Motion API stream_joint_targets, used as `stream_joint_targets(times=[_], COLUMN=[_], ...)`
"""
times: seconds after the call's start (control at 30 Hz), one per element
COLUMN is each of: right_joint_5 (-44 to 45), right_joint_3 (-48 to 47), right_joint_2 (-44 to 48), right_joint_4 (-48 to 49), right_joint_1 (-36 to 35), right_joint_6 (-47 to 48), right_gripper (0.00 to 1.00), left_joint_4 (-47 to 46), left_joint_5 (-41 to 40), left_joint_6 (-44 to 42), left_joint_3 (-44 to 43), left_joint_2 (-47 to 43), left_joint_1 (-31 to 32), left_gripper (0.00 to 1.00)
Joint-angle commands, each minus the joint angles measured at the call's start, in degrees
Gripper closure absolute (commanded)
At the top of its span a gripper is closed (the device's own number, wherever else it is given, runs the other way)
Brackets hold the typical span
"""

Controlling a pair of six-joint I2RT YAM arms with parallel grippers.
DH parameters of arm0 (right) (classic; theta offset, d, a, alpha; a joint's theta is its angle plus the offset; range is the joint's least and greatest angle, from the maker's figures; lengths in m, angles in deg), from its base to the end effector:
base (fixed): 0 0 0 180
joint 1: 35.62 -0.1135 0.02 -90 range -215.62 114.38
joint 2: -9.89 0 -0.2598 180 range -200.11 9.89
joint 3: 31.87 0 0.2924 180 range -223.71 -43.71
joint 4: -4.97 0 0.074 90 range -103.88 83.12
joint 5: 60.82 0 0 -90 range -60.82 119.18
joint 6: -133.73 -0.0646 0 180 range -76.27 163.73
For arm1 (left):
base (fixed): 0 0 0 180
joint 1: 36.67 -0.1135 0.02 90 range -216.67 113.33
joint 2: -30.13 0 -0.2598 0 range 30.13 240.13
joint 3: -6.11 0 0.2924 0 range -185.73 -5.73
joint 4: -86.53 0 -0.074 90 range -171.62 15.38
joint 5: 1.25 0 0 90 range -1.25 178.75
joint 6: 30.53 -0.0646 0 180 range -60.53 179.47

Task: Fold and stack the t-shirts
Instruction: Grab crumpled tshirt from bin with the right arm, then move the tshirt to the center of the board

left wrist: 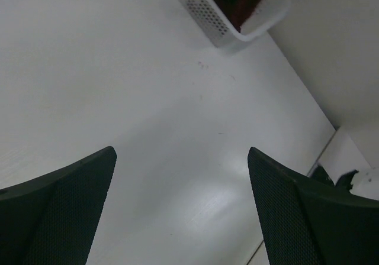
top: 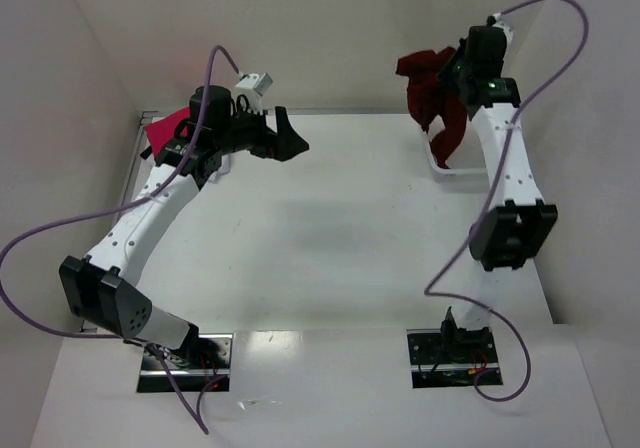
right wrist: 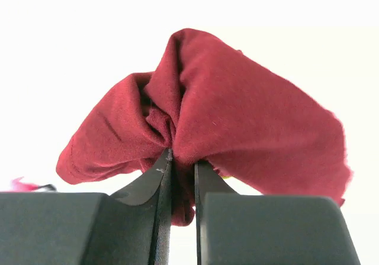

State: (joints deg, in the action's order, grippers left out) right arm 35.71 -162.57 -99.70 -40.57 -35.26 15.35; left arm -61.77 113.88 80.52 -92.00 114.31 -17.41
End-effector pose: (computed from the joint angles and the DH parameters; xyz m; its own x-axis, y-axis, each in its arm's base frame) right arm 0.5056 -0.0105 0.4064 -0.3117 0.4742 -0.8234 0.2932 0.8723 0.3914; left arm 0.3720 -0.1590 0.4019 -0.5133 -0.1651 -0.8422 0.5315 0.7093 -0.4630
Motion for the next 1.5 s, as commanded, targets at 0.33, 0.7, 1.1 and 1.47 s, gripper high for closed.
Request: stream_joint_targets(times=[0.33,0.7,1.1,1.47], right_joint_5=[-23.16,-32.63,-28.65,-32.05], right_joint_3=[20.32,35.05,37.86,43.74], right_joint_2=[37.82,47.66,51.69,54.74], right_joint_4=[11.66,17.17,15.33,18.66], right_joint_1=[-13.22,-19.26,-19.26,-19.26], right_joint_6=[-8.31,-14.25,-13.11,-15.81], right_gripper=[0.99,0.99,0.95,0.91], left_joint_4=[-21.33,-32.25,-20.94,-0.78], left_joint_5=[2.44,-2.72,-17.27,-25.41], left_joint_6=[-0.03,-2.59,1.62,4.27], left_joint_3=[6.93,13.05,14.51,3.99], left_joint_2=[-9.82,-6.31,-12.41,-24.91], left_joint_1=[7.39,16.83,18.45,18.45], left_gripper=[0.01,0.14,1.00,1.00])
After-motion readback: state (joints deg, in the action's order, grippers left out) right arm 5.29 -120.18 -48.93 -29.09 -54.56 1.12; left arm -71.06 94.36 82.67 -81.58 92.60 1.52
